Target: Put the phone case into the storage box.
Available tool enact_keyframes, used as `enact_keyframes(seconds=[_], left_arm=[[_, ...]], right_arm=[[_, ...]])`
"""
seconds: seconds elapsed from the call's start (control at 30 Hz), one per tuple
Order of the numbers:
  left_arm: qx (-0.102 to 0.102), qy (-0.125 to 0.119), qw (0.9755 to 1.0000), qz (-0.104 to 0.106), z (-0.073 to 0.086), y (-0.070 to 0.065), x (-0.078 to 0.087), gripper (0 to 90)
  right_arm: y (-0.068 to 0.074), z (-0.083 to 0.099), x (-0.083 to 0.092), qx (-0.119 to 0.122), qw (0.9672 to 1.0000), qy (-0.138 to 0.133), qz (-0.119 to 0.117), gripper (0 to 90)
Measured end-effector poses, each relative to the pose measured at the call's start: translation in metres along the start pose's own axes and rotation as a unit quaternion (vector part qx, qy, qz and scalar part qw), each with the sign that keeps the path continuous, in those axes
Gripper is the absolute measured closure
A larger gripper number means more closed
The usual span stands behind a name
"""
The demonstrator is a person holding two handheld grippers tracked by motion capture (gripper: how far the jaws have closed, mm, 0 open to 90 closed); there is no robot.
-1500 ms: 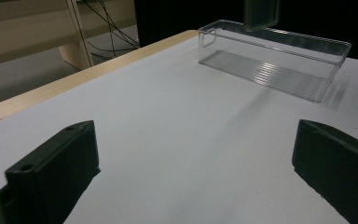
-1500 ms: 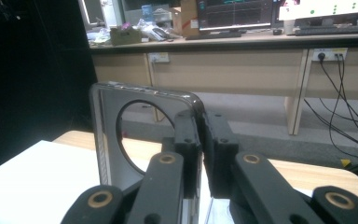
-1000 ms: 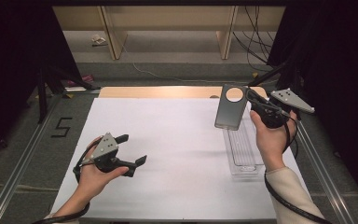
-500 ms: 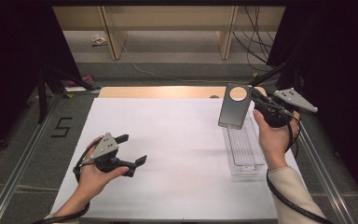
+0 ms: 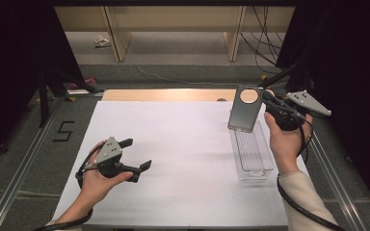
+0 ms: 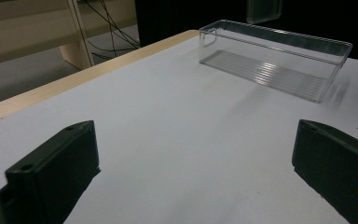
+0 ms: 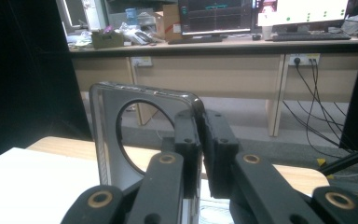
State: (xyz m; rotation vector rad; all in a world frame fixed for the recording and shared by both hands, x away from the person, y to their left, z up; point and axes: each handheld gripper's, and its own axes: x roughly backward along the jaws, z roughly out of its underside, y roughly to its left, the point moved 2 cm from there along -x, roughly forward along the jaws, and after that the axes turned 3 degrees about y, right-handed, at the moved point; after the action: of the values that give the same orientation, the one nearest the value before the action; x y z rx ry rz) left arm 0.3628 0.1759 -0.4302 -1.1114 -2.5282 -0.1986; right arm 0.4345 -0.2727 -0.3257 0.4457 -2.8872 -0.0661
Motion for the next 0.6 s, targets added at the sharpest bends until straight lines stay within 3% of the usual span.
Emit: enact_keyframes(seconds=[0.6], left_arm=[[0.002,0.0,1.0,0.0,0.0002,0.0005,-0.0001,0.0]], right_arm=[[-0.0038,-0.0001,0.0003,0.002,1.0,0.001,0.005,85.4]])
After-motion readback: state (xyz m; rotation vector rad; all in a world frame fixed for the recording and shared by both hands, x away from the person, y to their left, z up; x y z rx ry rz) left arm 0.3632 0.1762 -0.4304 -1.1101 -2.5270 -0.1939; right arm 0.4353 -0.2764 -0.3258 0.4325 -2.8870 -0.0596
